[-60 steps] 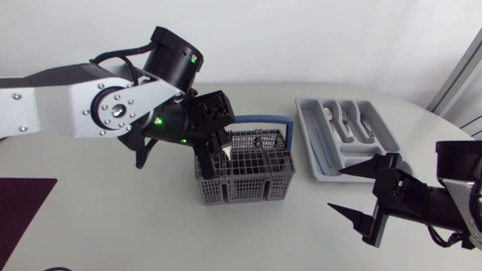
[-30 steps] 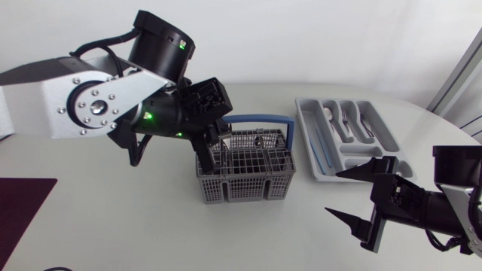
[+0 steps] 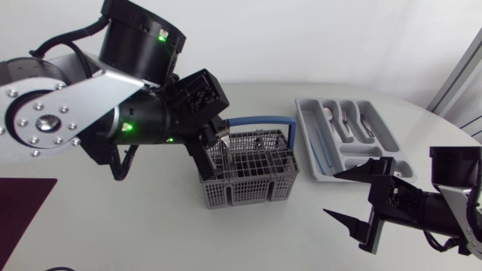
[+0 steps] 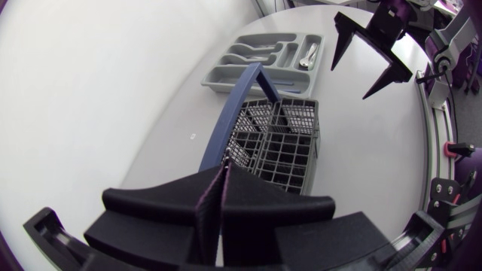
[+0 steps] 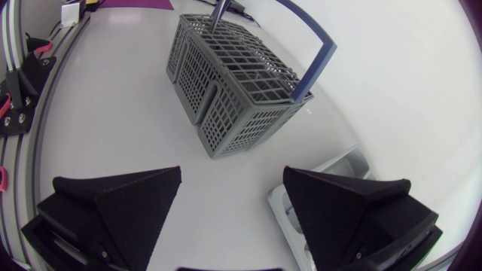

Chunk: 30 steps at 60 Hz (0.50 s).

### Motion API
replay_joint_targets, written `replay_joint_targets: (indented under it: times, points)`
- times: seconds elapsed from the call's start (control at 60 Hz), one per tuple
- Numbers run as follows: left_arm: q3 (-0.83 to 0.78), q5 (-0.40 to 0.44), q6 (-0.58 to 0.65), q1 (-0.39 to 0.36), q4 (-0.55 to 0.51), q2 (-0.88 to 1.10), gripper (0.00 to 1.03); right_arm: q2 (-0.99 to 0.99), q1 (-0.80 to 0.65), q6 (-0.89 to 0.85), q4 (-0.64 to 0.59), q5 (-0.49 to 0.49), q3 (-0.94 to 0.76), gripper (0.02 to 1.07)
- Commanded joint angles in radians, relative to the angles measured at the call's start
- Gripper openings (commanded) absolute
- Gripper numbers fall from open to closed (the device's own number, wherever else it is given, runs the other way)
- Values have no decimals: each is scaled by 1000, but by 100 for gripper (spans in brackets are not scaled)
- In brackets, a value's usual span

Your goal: Unload the cutlery basket into the drawer organizer.

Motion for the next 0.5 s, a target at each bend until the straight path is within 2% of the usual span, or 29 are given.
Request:
replay_joint_targets:
  times: [0.0, 0.117, 0.167, 0.283, 0.483]
  points:
    - [-31, -29, -28, -13, 10, -22, 15, -9, 8, 25, 7, 10, -27, 100]
    - [-56, -95, -42, -46, 21, -41, 15, -9, 19, 30, 8, 15, -31, 100]
    - [-75, -161, -42, -72, 53, -47, 15, -9, 27, 39, 22, 21, -36, 100]
    - [-92, -250, -46, -123, 87, -65, 14, -7, 36, 42, 28, 27, -38, 100]
    - [-91, -331, -68, -164, 96, -75, 14, -5, 37, 42, 36, 34, -42, 100]
